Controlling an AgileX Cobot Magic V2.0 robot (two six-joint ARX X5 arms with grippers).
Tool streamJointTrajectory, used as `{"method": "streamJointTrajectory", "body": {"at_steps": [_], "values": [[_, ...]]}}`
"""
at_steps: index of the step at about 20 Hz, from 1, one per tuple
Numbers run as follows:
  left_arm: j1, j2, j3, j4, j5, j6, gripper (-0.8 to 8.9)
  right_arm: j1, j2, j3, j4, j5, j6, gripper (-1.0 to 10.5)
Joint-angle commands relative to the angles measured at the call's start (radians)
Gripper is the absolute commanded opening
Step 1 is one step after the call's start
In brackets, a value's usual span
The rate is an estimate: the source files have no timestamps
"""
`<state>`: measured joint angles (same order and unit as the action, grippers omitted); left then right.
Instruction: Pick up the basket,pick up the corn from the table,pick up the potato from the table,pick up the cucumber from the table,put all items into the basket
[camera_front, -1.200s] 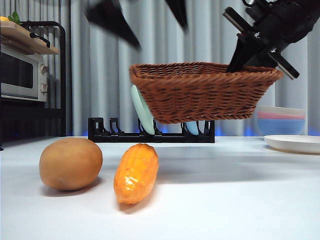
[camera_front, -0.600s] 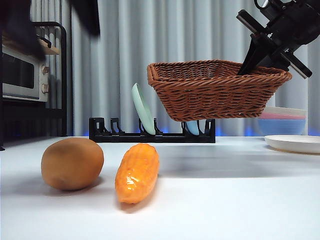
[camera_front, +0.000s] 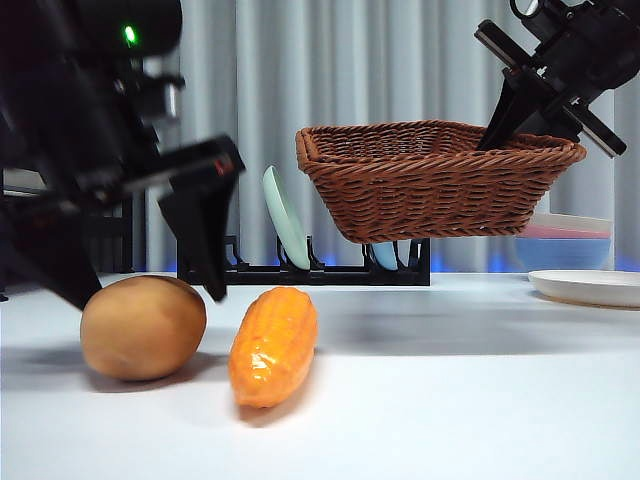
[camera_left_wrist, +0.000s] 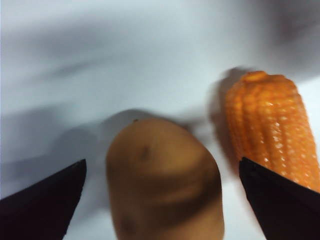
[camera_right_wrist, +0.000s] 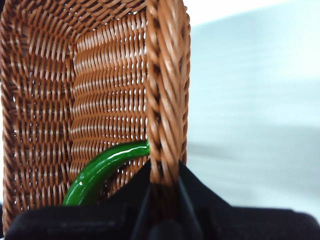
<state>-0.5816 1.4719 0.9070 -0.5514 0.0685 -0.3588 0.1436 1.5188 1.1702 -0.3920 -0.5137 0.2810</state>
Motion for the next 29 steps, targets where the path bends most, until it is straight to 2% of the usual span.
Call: {"method": "streamJointTrajectory", "body": {"at_steps": [1, 2, 4, 5, 9, 11, 13, 15, 17, 19, 22, 24, 26, 29], "values": [[0.002, 0.045, -0.006, 0.003, 0.011, 0.017, 5.91, 0.0, 0.002, 0.008, 0.016, -0.012, 0.013, -0.1], [0.001, 0.054, -0.006, -0.004, 0.009, 0.019, 5.18, 0.0, 0.002, 0.008, 0.016, -0.012, 0.013, -0.1], [-0.001, 0.058, -0.006, -0.017, 0.005, 0.065, 0.71, 0.0, 0.002, 0.008, 0.016, -0.011, 0.014, -0.1], [-0.002, 0.058, -0.006, -0.021, 0.002, 0.08, 0.01, 0.0, 0.002, 0.008, 0.016, -0.011, 0.014, -0.1], [-0.003, -0.03, -0.006, -0.094, 0.01, 0.094, -0.08, 0.002, 0.002, 0.008, 0.013, -0.011, 0.014, -0.1], [-0.033, -0.172, -0.003, -0.164, 0.028, 0.091, -0.08, 0.01, 0.002, 0.008, 0.001, -0.01, 0.013, -0.1], [-0.075, -0.37, 0.002, -0.193, 0.04, 0.036, -0.08, 0.024, 0.002, 0.008, -0.006, -0.008, 0.007, -0.1], [-0.106, -0.497, 0.017, -0.102, 0.035, -0.016, -0.08, 0.046, 0.002, 0.008, -0.005, -0.008, 0.007, -0.1], [-0.115, -0.522, 0.064, 0.021, 0.03, -0.027, -0.08, 0.081, 0.002, 0.008, -0.006, -0.008, 0.01, -0.1], [-0.111, -0.449, 0.133, 0.075, -0.013, 0.002, -0.08, 0.119, 0.002, 0.008, -0.006, -0.008, 0.01, -0.1], [-0.098, -0.231, 0.293, 0.072, -0.042, 0.103, -0.08, 0.177, 0.002, 0.008, -0.008, -0.008, 0.011, -0.1], [-0.089, -0.077, 0.406, 0.045, -0.049, 0.156, -0.08, 0.205, 0.002, 0.008, -0.011, -0.007, 0.018, -0.1], [-0.089, 0.063, 0.51, -0.024, -0.111, 0.186, -0.08, 0.213, 0.002, 0.008, -0.018, -0.007, 0.018, -0.1], [-0.084, 0.18, 0.582, -0.079, -0.146, 0.23, 0.3, 0.213, 0.002, 0.008, -0.035, -0.004, 0.017, -0.1]]}}
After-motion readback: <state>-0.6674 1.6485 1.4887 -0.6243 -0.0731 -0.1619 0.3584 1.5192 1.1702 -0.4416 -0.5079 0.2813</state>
